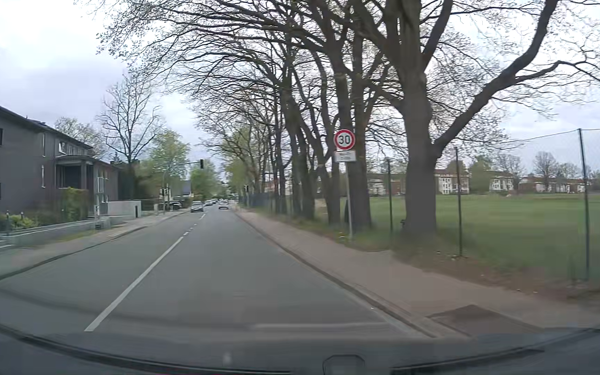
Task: Follow the waypoints while adhering to traffic rules and regulations
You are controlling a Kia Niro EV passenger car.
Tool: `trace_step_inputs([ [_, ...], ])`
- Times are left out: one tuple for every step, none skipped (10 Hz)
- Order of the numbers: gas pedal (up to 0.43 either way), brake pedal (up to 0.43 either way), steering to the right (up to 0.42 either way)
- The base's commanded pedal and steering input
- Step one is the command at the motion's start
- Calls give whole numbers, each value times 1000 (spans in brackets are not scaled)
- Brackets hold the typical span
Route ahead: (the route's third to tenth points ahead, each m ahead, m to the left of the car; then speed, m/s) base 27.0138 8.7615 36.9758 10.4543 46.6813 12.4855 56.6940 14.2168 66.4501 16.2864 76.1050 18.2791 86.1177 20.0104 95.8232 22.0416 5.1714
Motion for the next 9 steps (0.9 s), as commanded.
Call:
trace_step_inputs([
  [220, 0, -305],
  [220, 0, -255],
  [220, 0, -216],
  [220, 0, -163],
  [220, 0, -122],
  [220, 0, -93],
  [220, 0, -74],
  [220, 0, -57],
  [220, 0, -40],
])
